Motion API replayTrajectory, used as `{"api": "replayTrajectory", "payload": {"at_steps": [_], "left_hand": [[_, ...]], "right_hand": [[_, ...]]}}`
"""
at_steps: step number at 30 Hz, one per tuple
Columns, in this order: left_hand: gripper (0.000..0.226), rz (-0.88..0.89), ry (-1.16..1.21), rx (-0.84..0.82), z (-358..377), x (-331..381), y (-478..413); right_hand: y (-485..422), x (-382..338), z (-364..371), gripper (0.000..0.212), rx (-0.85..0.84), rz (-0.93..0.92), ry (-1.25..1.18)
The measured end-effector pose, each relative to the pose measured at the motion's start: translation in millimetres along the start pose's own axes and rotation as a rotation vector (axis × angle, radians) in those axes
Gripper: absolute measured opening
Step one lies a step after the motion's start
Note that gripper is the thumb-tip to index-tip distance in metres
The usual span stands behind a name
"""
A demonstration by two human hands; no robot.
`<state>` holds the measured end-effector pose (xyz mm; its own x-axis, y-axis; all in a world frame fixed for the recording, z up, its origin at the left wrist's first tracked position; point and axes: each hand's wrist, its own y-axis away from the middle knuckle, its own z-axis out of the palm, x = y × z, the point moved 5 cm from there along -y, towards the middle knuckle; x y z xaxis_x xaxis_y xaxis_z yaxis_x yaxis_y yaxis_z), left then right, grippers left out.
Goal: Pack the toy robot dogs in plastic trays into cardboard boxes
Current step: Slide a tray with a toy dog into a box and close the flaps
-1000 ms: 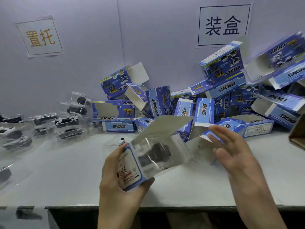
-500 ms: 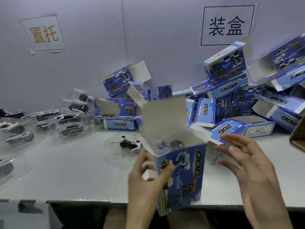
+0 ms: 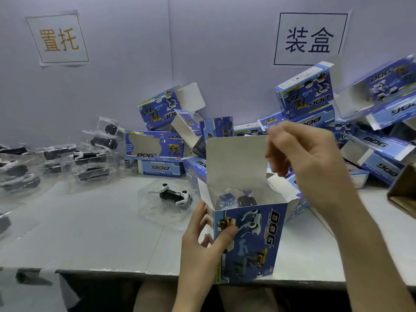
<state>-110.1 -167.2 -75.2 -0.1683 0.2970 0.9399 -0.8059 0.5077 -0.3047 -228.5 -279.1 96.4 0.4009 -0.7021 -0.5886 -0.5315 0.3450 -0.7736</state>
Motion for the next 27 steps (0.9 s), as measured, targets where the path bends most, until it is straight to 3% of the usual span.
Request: {"api": "replayTrajectory", "payload": {"at_steps": [4,6,10,14,16,19,22,27], "left_hand": [[0.085,0.008,-0.007,-0.004,2,-2,-3],[0.085,0.013,-0.02,-0.011,1,-7,-4],[0.083,0.091,-0.147,-0.009,-6,-7,-6],[0.079,0.368,-0.287,0.111,-18,21,-8],[0.07,0.455,-0.337,0.05,-11,36,-12],[0.049,0.521,-0.4,-0.069,6,46,-18],[0.033,0.551,-0.452,-0.081,9,48,-25],[0.027,0.569,-0.702,-0.109,9,60,-31]], "right_hand": [[-31,40,48,0.04,-0.565,0.178,0.475],[-17,69,63,0.039,-0.77,0.273,0.613],[-2,81,66,0.04,-0.808,0.283,0.556],[-4,77,66,0.038,-0.833,0.29,0.533],[-4,77,67,0.037,-0.841,0.303,0.536],[-5,79,64,0.032,-0.821,0.332,0.53],[-7,78,59,0.032,-0.722,0.344,0.474],[-15,69,28,0.033,-0.042,0.28,0.057]]}}
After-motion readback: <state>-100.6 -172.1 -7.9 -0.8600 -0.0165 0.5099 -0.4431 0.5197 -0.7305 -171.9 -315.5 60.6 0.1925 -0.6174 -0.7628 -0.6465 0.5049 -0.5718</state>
